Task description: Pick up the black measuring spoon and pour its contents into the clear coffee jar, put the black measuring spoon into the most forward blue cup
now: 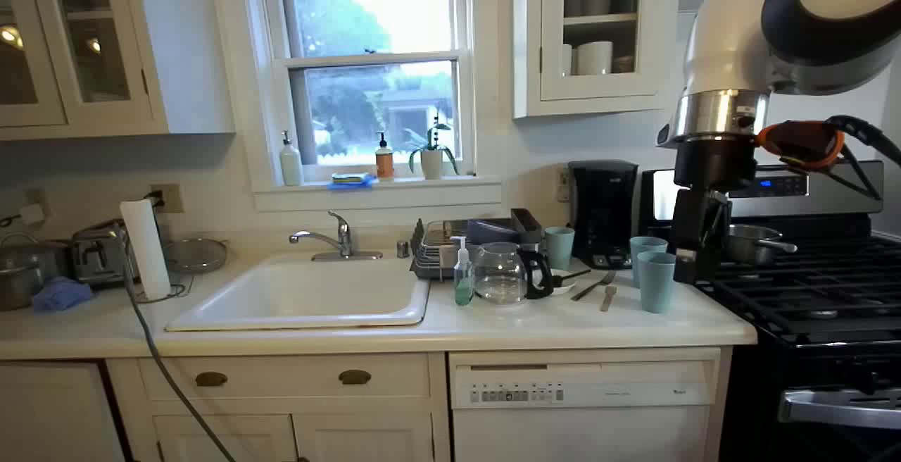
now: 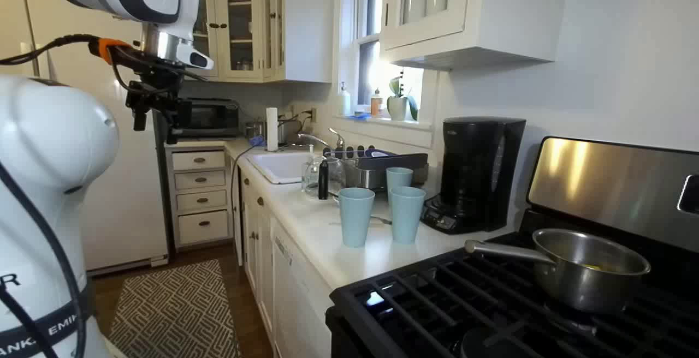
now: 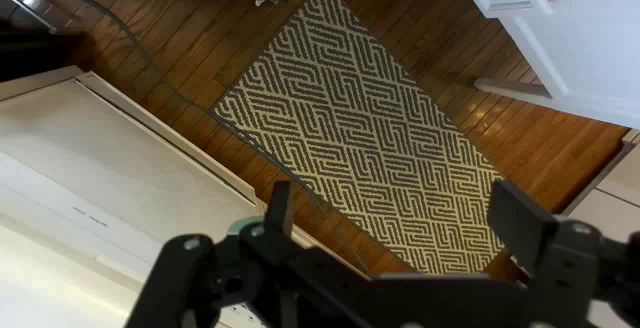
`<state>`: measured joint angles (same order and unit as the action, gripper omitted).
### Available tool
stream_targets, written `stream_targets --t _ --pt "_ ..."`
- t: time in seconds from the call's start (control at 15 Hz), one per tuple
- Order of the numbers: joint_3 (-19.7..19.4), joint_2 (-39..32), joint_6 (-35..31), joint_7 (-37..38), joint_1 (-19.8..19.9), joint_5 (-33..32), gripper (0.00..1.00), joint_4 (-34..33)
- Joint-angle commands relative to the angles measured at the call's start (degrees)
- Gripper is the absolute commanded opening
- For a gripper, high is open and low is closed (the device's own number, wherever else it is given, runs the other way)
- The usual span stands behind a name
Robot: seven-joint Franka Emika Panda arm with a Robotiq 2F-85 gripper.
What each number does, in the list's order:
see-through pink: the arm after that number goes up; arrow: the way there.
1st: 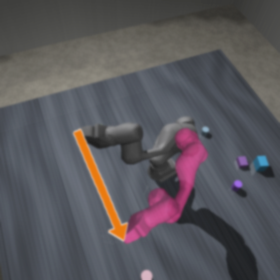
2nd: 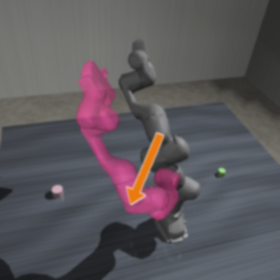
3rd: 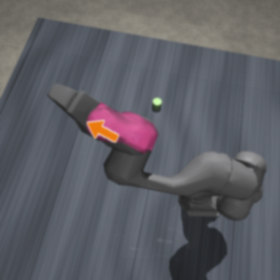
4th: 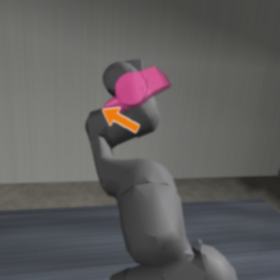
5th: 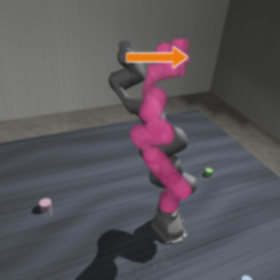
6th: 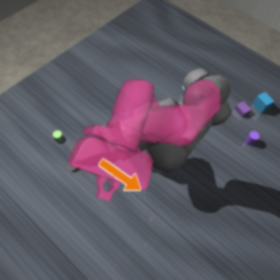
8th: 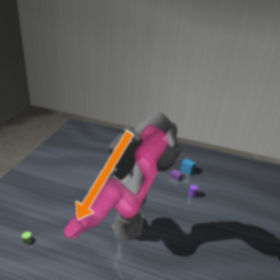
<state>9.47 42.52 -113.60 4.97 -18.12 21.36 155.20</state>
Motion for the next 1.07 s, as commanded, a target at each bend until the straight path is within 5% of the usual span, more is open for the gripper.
stream_targets --t 0.0,0.4,1.0 --pt "0.6 0.08 0.31 -0.39 0.74 0.41 1.0 -0.12" --pt "1.06 -4.16 -2.74 -3.14 1.82 -2.86 1.0 -2.68" --pt "-1.36 -30.66 -9.99 -19.48 10.4 -32.44 1.0 -19.67"
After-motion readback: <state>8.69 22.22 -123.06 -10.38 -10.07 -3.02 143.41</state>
